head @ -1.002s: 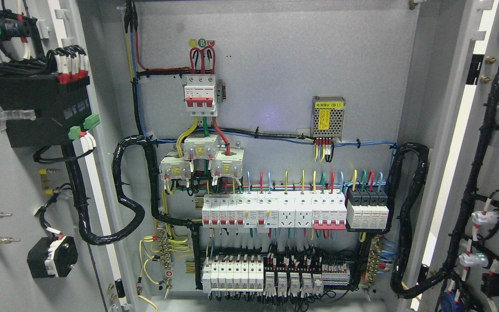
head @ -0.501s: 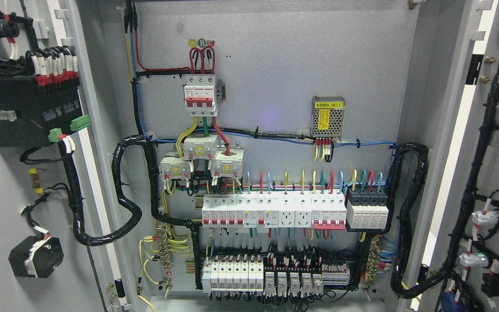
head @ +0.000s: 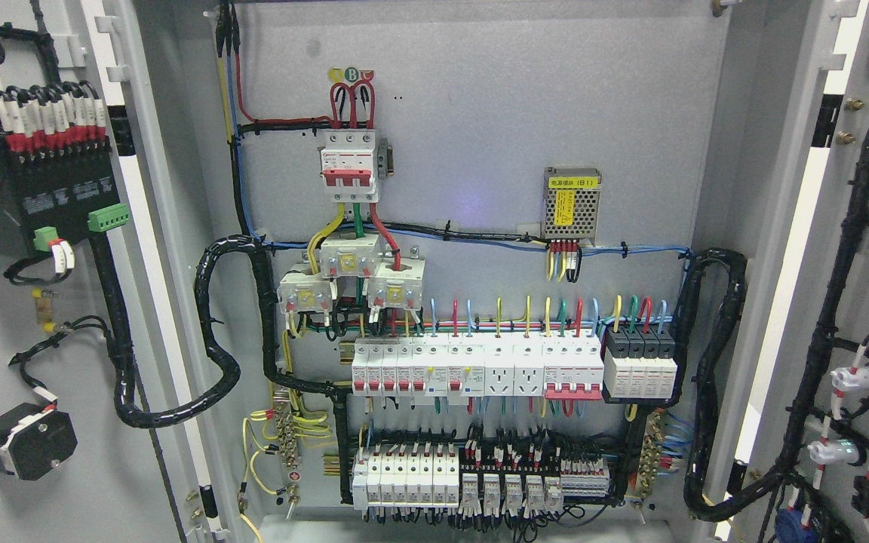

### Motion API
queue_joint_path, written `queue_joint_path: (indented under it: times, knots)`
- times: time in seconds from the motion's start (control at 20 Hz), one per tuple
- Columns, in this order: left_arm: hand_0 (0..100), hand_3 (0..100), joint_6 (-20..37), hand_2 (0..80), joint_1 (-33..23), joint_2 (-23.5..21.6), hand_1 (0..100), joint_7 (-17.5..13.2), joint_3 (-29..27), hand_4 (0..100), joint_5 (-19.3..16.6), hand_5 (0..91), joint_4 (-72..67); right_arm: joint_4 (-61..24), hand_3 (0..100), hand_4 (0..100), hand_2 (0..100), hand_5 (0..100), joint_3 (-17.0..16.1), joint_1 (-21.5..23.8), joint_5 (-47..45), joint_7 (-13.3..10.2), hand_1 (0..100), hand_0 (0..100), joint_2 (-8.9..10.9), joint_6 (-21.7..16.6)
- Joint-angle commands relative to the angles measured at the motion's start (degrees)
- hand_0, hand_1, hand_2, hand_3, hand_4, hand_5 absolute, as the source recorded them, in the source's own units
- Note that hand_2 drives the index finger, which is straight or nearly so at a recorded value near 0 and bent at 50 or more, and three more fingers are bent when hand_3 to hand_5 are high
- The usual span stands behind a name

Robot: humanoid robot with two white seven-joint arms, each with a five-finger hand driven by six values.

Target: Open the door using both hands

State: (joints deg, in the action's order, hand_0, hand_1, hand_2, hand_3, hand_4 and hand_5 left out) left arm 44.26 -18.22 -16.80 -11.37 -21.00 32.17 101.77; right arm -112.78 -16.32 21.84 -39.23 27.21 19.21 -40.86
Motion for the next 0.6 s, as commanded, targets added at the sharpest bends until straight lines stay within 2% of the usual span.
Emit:
queue_joint_path:
  times: [0.0,0.3,0.55]
  knots:
    - [0,0,41.6,0.0,4.2,-5.9,0,0.0,-3.9,0,2.0,0.0,-11.6,0.9,0,0,0,0,-3.2,0.8,-1.6,0.1,0,38,-0.14,0.0]
    - [0,0,41.3,0.0,10.3,-7.8,0,0.0,-4.0,0,1.8,0.0,-19.4,1.2,0,0,0,0,-4.9,1.8,-2.7,0.0,0,38,-0.14,0.0]
    - [0,0,41.2,0.0,17.5,-9.1,0,-0.1,-3.5,0,1.3,0.0,-29.0,1.8,0,0,0,0,-6.5,2.7,-2.8,0.0,0,38,-0.49,0.0]
